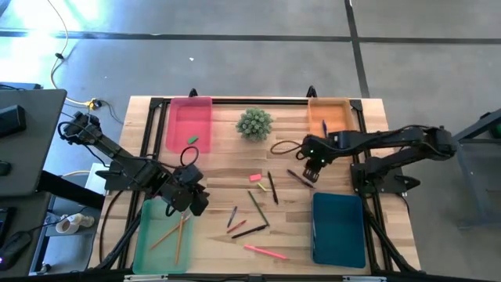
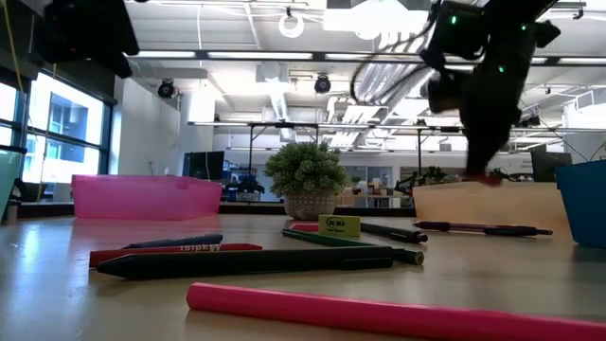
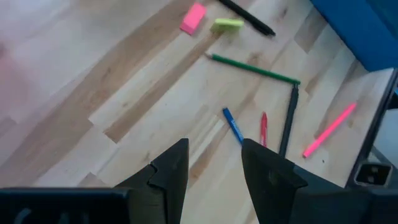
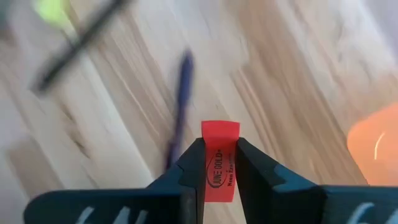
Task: Sort crayons/erasers/pens/pencils in bins
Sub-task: Put the red eraser into the red bin
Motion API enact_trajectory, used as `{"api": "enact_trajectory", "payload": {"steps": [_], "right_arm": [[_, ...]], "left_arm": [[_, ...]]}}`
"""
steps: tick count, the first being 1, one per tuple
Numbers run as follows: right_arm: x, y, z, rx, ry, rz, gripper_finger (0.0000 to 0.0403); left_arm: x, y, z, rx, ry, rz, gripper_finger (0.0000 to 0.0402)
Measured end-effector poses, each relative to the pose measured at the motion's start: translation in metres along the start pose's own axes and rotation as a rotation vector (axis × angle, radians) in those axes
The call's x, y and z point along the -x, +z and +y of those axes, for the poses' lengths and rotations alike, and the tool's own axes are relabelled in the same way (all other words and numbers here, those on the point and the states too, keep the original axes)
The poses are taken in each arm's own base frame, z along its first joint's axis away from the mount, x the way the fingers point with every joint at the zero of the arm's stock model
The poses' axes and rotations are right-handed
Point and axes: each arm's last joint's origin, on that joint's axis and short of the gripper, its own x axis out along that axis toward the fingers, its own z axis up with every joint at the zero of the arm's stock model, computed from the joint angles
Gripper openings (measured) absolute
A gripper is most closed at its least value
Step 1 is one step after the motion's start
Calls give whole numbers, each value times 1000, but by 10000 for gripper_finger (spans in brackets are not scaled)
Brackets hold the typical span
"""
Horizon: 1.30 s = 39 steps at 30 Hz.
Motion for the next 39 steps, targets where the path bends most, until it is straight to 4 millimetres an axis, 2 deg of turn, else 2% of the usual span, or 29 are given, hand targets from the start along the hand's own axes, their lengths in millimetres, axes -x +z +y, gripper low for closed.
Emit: {"api": "enact_trajectory", "payload": {"steps": [10,17,30,39], "right_arm": [[42,31,14,-130,226,-459,53],[56,45,29,-163,338,-677,53],[82,57,52,-247,398,-1060,53],[91,69,60,-296,493,-1248,53]], "left_arm": [[-14,21,4,-164,37,-60,136],[-23,32,2,-265,97,-173,136],[-21,56,-8,-379,143,-461,136],[-15,85,-14,-463,221,-680,136]]}}
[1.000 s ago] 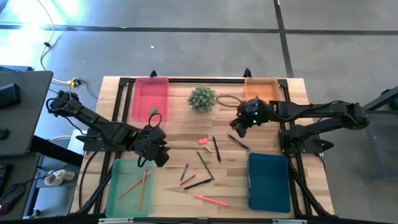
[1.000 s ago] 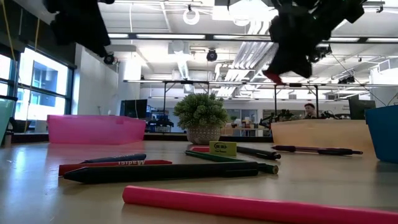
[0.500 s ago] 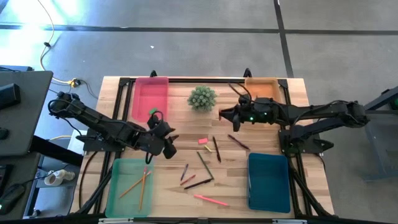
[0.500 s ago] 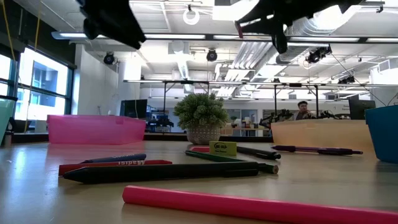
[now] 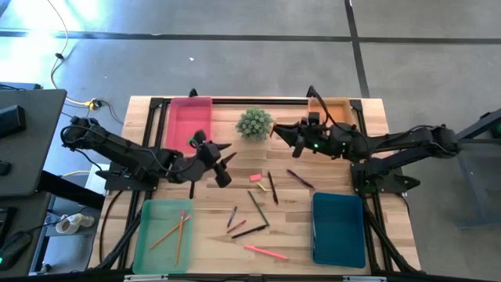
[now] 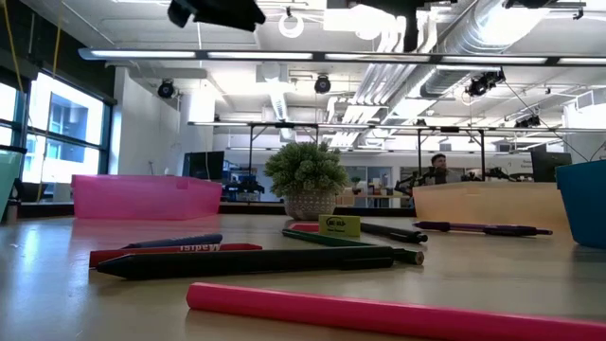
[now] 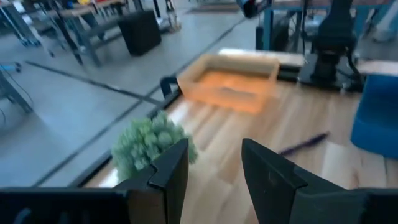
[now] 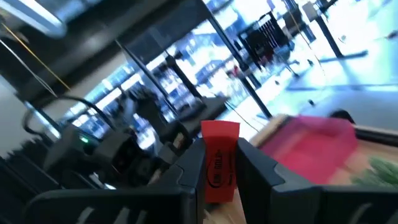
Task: Sort crayons/erasers/pens/pencils in bins
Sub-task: Put the red eraser into the red bin
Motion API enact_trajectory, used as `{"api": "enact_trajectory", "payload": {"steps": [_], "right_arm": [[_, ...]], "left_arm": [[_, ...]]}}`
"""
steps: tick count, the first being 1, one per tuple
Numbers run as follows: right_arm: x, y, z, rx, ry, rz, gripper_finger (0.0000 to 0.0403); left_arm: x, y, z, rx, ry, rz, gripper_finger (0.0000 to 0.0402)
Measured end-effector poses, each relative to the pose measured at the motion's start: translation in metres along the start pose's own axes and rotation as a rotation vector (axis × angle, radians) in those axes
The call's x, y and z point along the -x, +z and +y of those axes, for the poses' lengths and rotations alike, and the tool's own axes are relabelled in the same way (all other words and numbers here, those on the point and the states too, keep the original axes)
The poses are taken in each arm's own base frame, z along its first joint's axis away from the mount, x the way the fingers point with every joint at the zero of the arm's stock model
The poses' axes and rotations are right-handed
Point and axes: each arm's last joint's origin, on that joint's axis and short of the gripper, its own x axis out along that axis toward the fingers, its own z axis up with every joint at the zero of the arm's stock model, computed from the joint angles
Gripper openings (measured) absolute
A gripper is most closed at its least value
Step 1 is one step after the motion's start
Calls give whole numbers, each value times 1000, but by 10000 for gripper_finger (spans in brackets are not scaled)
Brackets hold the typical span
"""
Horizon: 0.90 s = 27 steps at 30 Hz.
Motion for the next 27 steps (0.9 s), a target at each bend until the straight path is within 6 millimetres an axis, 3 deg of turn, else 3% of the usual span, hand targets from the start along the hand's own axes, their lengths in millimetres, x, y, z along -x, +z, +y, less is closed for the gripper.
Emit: {"api": "enact_trajectory", "payload": {"steps": [12,27], "right_arm": [[-30,-20,-3,-46,84,-146,53],[-91,-32,13,20,100,-162,53]], "left_arm": [[-13,17,12,-91,57,-101,136],[-14,24,14,-145,71,-144,136]]}}
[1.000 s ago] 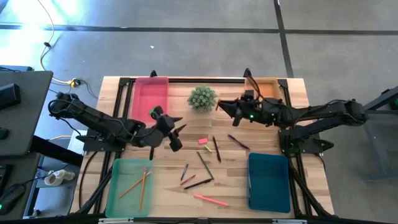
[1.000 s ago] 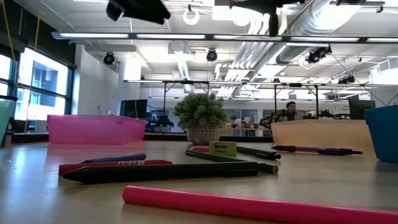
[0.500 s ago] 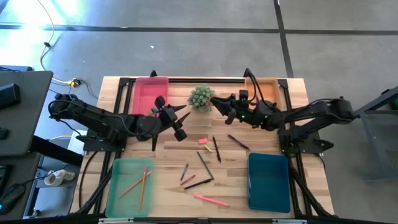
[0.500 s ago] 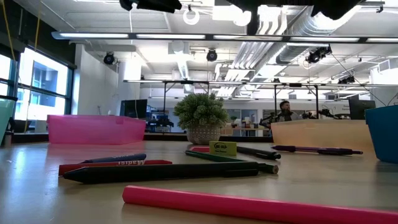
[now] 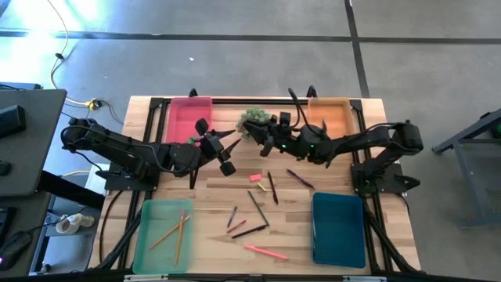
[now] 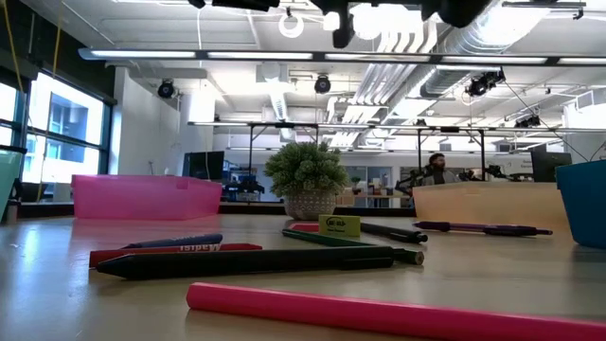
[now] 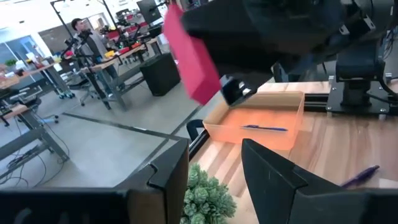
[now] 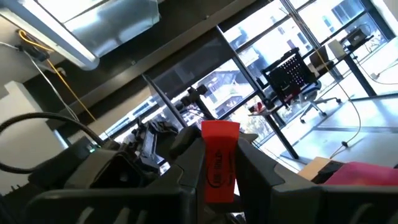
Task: Sort crayons/erasers/pens/pencils in bins
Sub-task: Put the red eraser into the red bin
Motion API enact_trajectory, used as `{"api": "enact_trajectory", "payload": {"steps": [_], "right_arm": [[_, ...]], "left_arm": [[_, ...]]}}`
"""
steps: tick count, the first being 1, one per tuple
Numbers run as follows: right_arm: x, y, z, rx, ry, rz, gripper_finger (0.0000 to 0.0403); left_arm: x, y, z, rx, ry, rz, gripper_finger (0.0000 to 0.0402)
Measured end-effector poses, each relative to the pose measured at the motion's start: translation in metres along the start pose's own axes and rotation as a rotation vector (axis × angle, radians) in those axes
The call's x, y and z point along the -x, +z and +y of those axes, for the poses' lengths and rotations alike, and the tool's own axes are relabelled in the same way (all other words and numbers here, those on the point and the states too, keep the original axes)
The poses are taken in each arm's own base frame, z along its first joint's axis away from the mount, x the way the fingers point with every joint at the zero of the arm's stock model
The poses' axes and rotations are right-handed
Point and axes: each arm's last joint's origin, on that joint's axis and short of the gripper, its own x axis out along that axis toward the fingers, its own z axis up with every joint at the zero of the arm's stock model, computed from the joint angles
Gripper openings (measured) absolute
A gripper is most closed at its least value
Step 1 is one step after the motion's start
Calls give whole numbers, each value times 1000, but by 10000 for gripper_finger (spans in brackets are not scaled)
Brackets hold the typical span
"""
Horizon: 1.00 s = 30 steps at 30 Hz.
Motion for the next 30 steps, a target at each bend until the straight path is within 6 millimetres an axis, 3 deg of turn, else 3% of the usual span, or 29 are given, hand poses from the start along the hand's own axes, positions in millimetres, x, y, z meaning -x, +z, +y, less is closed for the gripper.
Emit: {"api": "enact_trajectory", "payload": {"steps": [6,13,21,30], "right_arm": [[-11,-8,2,2,24,31,53],[-10,-14,7,24,-20,44,53],[-9,-17,5,28,-85,41,53],[-9,-17,5,26,-104,33,53]], "left_arm": [[0,1,0,7,7,-5,136],[0,1,2,12,78,3,136],[0,3,2,17,41,-20,134],[-1,9,4,-23,43,-63,108]]}}
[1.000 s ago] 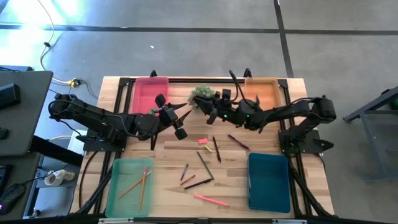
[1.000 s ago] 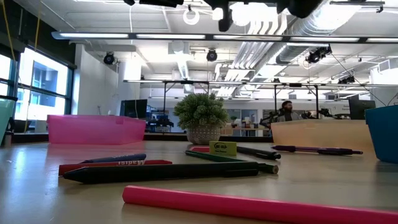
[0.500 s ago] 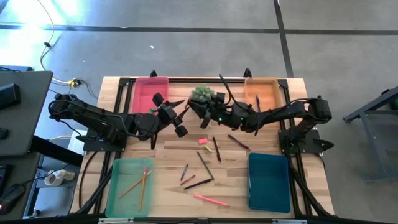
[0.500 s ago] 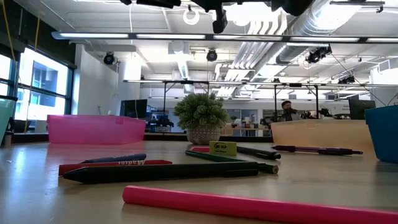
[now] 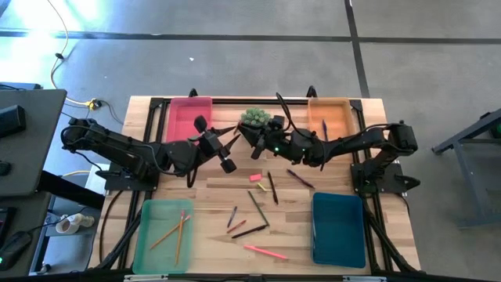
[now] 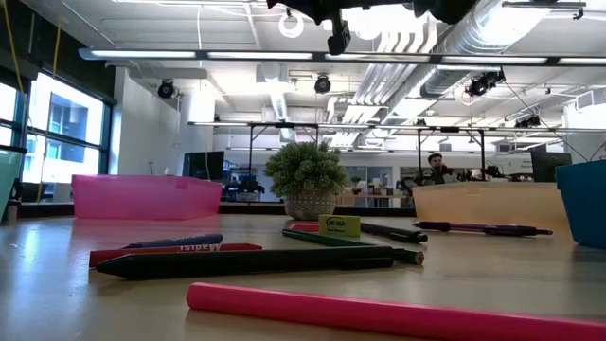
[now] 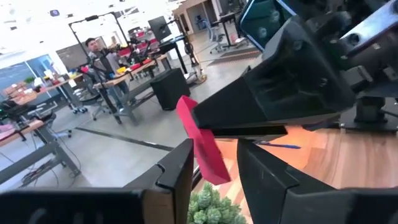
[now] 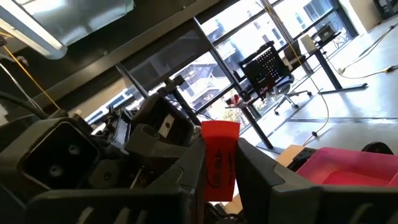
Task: Sort crayons/erasers/pens/pencils in bins
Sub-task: Put the red eraser into the red bin
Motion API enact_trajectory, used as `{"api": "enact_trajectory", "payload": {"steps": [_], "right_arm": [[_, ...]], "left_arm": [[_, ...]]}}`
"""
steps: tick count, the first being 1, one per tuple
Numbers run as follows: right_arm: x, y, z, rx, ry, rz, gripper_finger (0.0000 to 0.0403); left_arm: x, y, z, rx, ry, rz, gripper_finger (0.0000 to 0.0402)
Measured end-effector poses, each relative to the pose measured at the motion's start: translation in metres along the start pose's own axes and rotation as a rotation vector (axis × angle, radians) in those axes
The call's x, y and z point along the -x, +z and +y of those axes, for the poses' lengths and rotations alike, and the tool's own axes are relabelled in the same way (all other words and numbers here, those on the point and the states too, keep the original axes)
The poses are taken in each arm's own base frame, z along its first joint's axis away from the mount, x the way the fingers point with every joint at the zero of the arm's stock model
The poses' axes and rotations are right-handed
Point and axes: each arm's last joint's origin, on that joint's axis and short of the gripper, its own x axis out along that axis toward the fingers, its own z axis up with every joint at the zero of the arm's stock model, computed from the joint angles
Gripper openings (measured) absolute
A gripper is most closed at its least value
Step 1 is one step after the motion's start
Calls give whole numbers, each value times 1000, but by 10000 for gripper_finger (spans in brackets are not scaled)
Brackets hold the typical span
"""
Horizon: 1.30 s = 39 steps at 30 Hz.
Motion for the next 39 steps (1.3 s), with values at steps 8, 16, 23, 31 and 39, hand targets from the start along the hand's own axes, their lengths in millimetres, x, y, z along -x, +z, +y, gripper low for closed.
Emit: {"api": "enact_trajectory", "payload": {"steps": [8,16,23,31,39], "right_arm": [[0,0,0,0,0,0,53],[0,0,0,0,-1,0,53],[0,0,0,59,-3,2,53],[0,-4,-2,110,-16,45,114],[0,-6,-5,137,-32,69,186]], "left_arm": [[-4,-2,3,-5,-2,12,80],[-5,-3,4,-11,0,19,50],[-5,-4,4,-15,1,23,11],[-5,-9,2,-65,-15,62,7],[-6,-26,6,-206,-31,187,7]]}}
